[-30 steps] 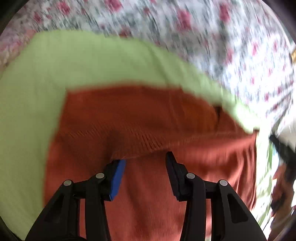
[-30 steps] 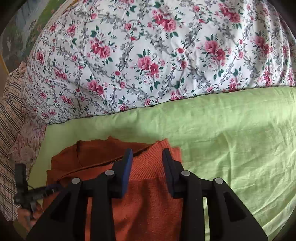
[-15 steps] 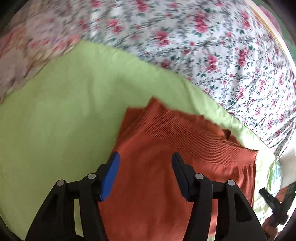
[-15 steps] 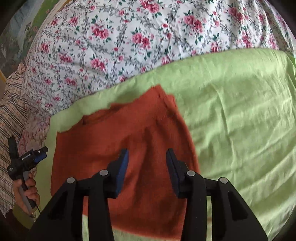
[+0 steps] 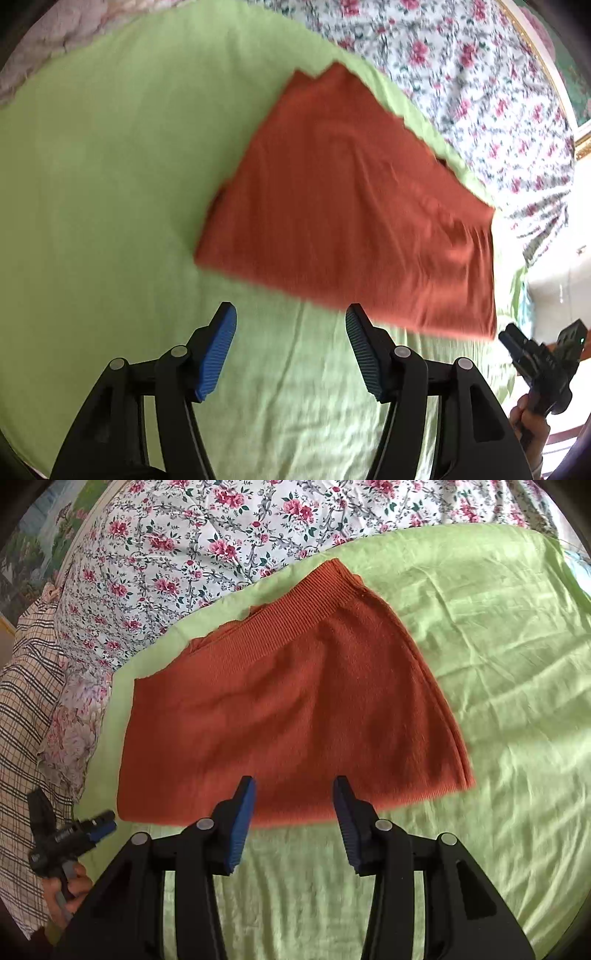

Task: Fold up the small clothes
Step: 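Move both open grippers over the folded sweater edge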

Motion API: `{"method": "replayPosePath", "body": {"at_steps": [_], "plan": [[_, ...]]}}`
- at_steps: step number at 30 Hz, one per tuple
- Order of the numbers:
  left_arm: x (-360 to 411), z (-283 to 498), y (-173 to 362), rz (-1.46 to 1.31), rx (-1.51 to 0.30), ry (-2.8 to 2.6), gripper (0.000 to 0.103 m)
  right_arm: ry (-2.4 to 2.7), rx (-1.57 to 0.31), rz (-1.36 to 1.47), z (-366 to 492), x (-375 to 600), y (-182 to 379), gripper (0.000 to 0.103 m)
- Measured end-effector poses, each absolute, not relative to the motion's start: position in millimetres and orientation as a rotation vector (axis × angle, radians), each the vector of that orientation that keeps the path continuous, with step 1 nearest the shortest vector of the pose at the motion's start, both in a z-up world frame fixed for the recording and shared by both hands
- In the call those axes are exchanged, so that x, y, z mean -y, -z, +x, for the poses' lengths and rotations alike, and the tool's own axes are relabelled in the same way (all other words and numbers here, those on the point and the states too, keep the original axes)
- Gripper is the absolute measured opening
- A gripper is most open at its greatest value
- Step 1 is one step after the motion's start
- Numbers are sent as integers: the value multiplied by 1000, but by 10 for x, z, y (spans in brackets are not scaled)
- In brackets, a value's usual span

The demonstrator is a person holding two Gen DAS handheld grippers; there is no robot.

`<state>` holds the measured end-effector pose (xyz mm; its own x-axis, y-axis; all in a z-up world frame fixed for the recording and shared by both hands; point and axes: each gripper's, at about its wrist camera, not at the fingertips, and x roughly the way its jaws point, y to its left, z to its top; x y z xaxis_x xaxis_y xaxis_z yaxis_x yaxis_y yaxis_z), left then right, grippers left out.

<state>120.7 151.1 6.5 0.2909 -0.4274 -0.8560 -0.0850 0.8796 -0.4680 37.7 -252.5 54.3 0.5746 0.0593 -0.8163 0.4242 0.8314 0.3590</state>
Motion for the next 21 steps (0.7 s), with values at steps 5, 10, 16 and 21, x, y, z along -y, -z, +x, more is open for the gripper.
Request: {"method": "replayPosePath", "body": {"at_steps": [5,10,16,21], "plan": [[-1360,1004,12,-474,-1296,277,62,237,-927,557,188,2437,-635,56],[-1330,978,-10,-533,-1272,258,71,216,-960,584,170,2446,-504,58],[-1285,1158,201,-643,-1278,193,72,172,-966,543,187,2457,-532,60],[-1346,1330,323,-741,-1222,120,77,171,-999,555,187,2584,-505,60]]}}
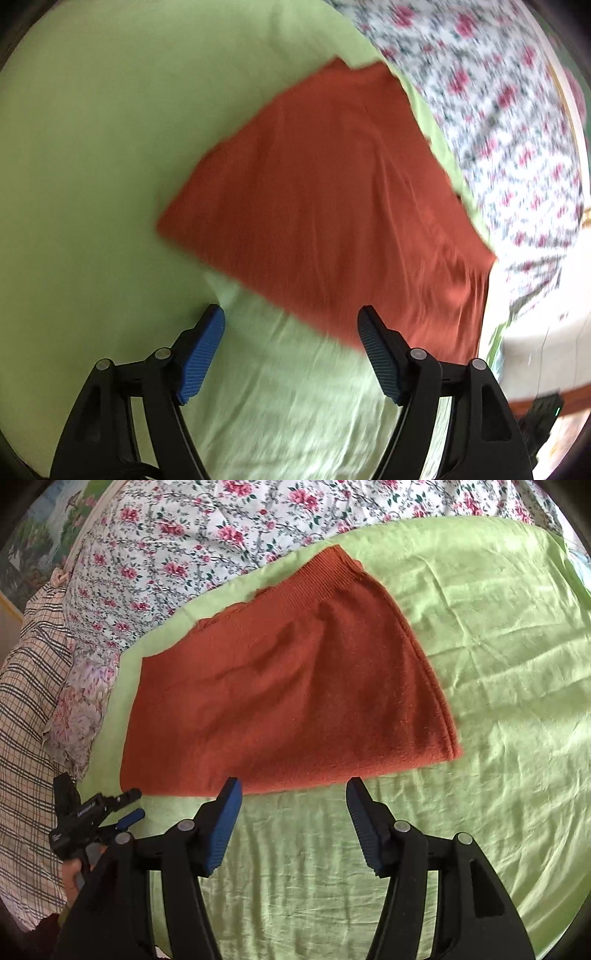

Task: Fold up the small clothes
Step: 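Move both open grippers over the folded sweater edge, then grasp the folded edge with the left gripper and lift while the right gripper grasps fabric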

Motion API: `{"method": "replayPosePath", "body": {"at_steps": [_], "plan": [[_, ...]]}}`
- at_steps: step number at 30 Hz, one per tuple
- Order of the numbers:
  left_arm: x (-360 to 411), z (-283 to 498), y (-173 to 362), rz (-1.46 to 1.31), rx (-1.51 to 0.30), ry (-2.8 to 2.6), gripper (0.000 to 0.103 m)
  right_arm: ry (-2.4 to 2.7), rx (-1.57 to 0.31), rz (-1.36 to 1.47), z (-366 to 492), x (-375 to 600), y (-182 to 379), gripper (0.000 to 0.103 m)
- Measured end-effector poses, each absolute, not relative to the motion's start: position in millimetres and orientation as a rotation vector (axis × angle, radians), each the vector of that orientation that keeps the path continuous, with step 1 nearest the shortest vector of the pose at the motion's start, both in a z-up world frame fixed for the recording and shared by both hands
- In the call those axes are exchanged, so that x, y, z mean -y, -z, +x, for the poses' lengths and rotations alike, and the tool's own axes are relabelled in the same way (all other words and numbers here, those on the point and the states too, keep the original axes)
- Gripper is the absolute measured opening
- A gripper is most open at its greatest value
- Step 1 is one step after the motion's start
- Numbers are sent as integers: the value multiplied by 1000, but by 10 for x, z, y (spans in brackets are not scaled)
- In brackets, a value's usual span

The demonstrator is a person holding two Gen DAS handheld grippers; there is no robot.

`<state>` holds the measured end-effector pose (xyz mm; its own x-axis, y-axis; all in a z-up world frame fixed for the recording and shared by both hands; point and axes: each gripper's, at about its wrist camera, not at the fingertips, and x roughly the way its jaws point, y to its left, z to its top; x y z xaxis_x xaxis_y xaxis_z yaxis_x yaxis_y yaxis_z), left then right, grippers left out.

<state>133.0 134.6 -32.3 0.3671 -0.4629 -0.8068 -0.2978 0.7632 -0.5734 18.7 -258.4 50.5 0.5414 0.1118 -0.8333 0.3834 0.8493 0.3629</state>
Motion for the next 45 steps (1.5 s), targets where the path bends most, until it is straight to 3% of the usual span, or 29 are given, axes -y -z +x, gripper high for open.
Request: {"method": "replayPosePath", "body": {"at_steps": [3,7,8,9,10,12,19,24,29,31,32,41,43,44,45], "plan": [[-1402,1533,389,-781,-1172,66,80,166,-1014,547,205,2651,-498,60],[-1428,1749,412,-774,-1125,0,77,151,-1034,543,269,2718,-476,60],[-1429,1787,402,-758,-1113,-11,65,146,-1038,544,293,2732,-468,60],[-1399,1850,376,-715,-1103,-15,37,142,-1042,544,318,2746,-459,60],[-1372,1892,362,-690,-1106,-5,25,136,-1044,545,343,2761,-450,60],[-1334,1926,306,-661,-1098,0,16,125,-1050,548,389,2798,-431,60],[-709,1894,-367,-461,-1008,142,11,86,-1042,582,538,3015,-413,60],[174,1835,-747,-271,-971,349,11,54,-1014,647,703,3257,-455,60],[931,1752,-588,-142,-1027,479,11,-71,-1008,762,1034,3423,-453,60],[1167,1725,-423,-78,-1058,483,11,-106,-1020,784,1179,3424,-414,66],[1208,1698,-388,-57,-1062,480,10,-131,-1035,789,1286,3396,-368,70],[1405,1648,-302,91,-1035,451,10,-211,-1099,730,2207,3059,-59,70],[1370,1636,-336,87,-1033,449,10,-197,-1143,664,2394,2944,33,60],[1371,1633,-359,87,-1031,449,10,-189,-1171,619,2484,2871,72,31],[1363,1620,-408,87,-1023,452,10,-187,-1180,596,2521,2833,70,16]]}}
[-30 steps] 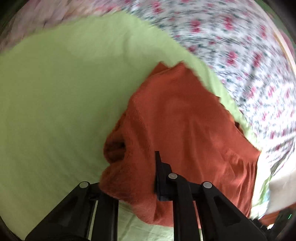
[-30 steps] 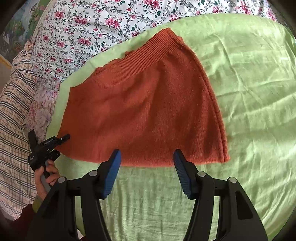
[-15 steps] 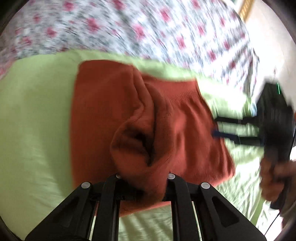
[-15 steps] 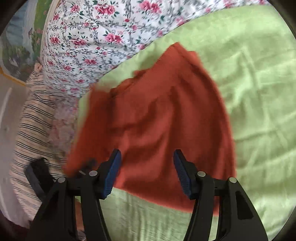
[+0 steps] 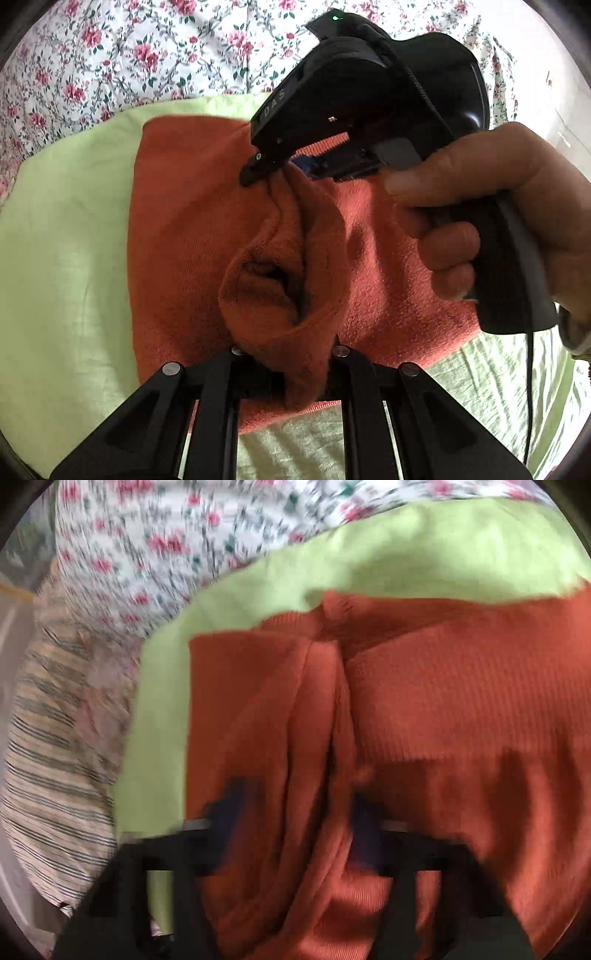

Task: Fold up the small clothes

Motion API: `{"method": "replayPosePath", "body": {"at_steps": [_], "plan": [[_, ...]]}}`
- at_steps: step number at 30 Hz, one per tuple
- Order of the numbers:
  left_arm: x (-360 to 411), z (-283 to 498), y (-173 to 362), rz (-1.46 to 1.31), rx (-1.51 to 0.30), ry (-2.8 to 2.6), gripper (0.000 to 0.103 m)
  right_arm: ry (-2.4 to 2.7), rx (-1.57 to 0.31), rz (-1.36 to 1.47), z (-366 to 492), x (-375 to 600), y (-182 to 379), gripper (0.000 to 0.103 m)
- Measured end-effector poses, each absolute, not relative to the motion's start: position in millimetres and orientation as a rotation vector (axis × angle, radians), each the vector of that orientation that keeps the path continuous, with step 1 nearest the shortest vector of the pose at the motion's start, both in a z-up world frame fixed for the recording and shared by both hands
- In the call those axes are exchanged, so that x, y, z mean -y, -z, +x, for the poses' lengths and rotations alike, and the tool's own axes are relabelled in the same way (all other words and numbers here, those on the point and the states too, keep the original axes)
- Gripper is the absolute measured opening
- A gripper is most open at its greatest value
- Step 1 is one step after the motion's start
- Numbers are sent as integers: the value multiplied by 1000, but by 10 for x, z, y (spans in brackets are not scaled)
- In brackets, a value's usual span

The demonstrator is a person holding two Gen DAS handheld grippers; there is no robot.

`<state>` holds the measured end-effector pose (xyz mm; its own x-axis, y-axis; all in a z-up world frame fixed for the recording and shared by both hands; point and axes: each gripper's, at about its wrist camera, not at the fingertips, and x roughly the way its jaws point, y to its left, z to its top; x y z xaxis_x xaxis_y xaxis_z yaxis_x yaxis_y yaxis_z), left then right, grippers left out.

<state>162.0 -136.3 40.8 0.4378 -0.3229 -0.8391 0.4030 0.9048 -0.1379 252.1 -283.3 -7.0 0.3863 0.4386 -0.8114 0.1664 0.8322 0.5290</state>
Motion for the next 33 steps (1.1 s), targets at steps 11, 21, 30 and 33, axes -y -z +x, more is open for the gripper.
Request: {"method": "replayPosePath", "body": {"at_steps": [11,21,30,33], "plan": [[2061,1601,-794,14,-963,719,11,-195,-962,477,1974,3355,-879,15],[2436,1669,-482,43,-1038,746,11,-66,-1032,526,1665,3980,-367,15],[2544,1770,-265,41,-1125,774,34,-16,-1056,405,1661,3933,-227,17],[2438,1755,-324,22,-1140,800,52,5,-1041,405,1607,3970,-246,24]]}}
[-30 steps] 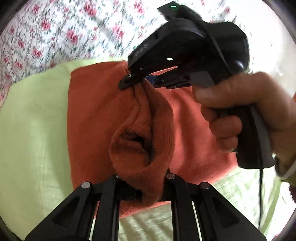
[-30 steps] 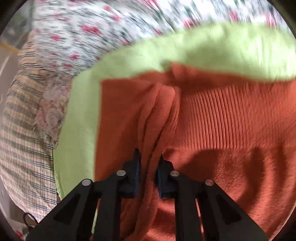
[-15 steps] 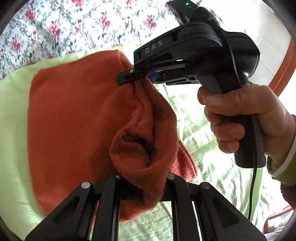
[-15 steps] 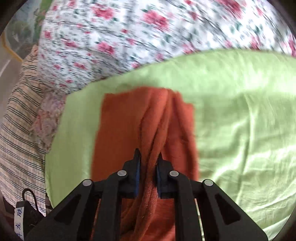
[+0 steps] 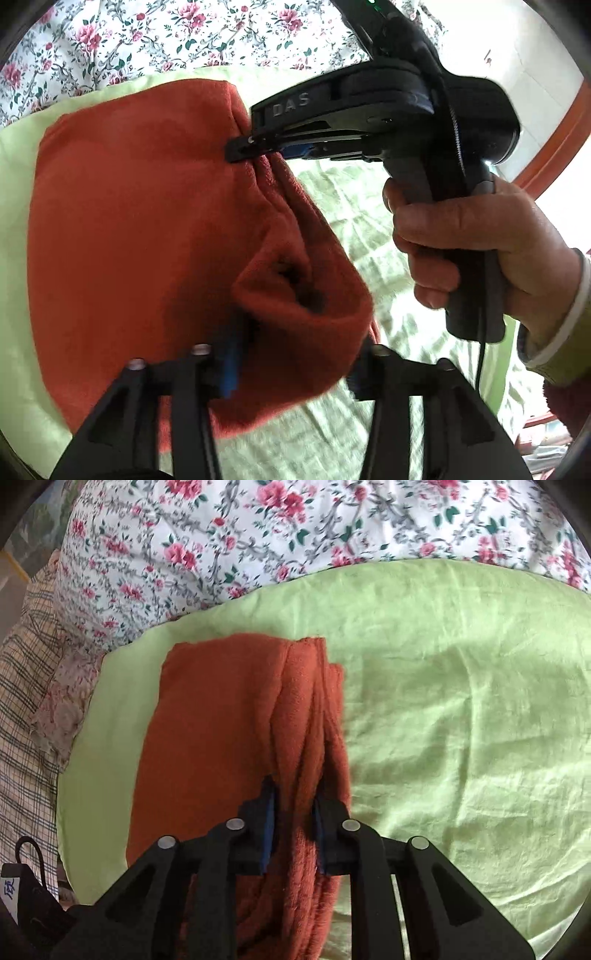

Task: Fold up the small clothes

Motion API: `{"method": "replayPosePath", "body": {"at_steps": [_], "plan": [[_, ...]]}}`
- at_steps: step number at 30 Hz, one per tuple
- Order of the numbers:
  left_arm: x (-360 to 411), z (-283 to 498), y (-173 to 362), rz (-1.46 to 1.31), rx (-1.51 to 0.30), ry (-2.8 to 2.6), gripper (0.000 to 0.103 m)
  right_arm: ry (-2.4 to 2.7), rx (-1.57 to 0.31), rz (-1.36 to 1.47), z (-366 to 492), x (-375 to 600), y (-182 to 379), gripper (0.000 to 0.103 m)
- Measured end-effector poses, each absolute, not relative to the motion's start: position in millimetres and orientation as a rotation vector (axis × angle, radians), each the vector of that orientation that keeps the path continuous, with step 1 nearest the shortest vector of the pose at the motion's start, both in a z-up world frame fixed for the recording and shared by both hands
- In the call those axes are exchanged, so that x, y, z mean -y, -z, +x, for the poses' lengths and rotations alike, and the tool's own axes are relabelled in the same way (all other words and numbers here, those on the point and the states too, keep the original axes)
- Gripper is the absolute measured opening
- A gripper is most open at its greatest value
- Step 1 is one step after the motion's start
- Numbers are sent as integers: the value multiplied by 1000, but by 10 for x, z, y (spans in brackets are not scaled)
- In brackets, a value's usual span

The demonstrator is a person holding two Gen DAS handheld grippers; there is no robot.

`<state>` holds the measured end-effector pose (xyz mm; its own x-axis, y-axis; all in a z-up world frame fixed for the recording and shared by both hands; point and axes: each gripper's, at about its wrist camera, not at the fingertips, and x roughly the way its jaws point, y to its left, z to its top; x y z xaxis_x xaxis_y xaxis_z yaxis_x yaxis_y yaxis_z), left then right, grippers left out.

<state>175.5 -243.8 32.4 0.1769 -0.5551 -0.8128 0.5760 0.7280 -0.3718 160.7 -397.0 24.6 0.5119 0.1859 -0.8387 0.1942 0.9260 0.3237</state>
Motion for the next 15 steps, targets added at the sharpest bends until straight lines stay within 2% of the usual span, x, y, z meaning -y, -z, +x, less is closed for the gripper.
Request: {"method": "replayPosePath", "body": {"at_steps": [3,4,5,6,7,9,11,15], "plan": [[2198,1747,-388,6,-1149,800,55,39,-1026,409,1513,4012,-300,29],[2104,1742,-412,-5,-1153,795,61,57,-1021,406,1468,4024,-326,31],[1968,1760,-442,-21,-1155,782,65,88,-1023,396,1426,4038,-342,39],[1831,1766,-465,-40,-1152,764,70,108,-1024,397,1381,4055,-356,51],[1721,1795,-477,-55,-1151,744,74,118,-1023,419,1335,4083,-369,57],[1418,1926,-462,-95,-1156,673,77,117,-1001,510,1222,4141,-382,76],[1207,2067,-409,-138,-1172,621,80,69,-990,587,1160,4140,-359,80],[820,2494,-174,-250,-1254,515,80,22,-1019,630,1189,4054,-229,80]]}}
